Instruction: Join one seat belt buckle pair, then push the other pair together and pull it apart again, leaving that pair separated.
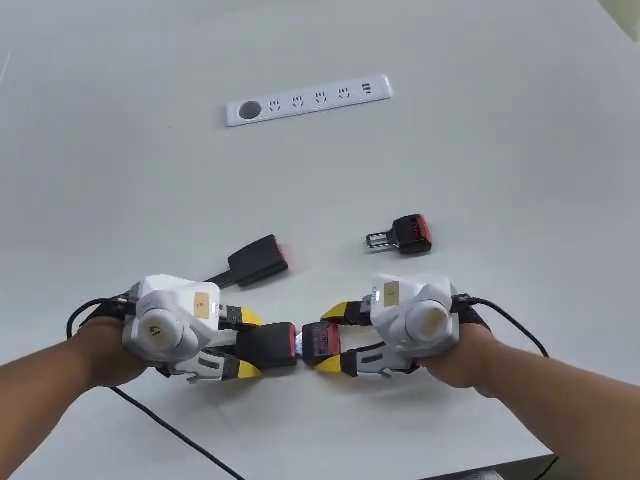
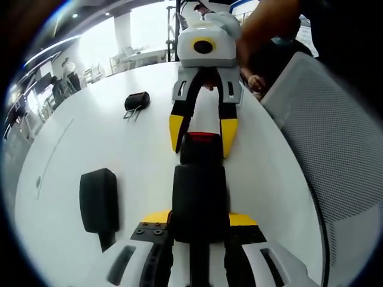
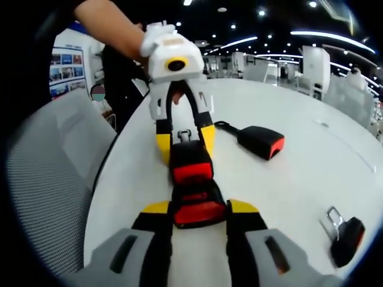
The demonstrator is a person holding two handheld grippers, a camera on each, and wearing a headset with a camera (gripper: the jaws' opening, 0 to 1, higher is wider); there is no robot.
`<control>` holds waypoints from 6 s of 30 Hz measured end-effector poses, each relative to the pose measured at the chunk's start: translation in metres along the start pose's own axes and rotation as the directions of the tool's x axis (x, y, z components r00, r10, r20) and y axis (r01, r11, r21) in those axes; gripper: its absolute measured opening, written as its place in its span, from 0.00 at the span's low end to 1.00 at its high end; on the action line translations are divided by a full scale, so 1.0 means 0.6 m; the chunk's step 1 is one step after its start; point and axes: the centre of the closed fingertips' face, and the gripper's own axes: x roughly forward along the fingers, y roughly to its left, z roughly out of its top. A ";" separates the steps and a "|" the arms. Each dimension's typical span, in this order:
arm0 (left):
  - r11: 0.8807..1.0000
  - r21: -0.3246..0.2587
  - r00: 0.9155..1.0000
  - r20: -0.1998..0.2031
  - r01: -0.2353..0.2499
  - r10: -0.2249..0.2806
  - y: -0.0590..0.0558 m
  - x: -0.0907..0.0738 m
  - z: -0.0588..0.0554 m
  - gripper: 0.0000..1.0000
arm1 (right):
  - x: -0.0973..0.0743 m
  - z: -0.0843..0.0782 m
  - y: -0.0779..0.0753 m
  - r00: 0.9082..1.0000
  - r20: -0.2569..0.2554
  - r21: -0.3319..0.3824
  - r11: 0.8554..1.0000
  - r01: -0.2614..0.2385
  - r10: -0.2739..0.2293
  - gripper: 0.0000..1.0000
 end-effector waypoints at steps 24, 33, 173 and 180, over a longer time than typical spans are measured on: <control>1.000 -0.013 1.000 0.028 0.006 -0.006 0.003 0.000 0.000 0.33 | -0.002 -0.001 0.000 0.999 0.038 0.034 0.999 0.032 -0.034 0.33; 1.000 -0.010 1.000 0.027 0.001 -0.001 0.003 0.000 -0.001 0.33 | 0.000 -0.001 0.001 0.998 0.039 0.041 0.998 0.044 -0.046 0.33; 0.990 -0.100 0.995 -0.030 -0.095 0.092 0.197 -0.018 0.004 0.34 | -0.155 -0.073 -0.270 0.994 -0.097 -0.043 0.998 0.048 -0.052 0.35; 0.991 -0.100 0.996 -0.031 -0.091 0.088 0.196 -0.017 0.004 0.34 | -0.157 -0.070 -0.270 0.996 -0.034 -0.007 0.997 0.079 -0.079 0.35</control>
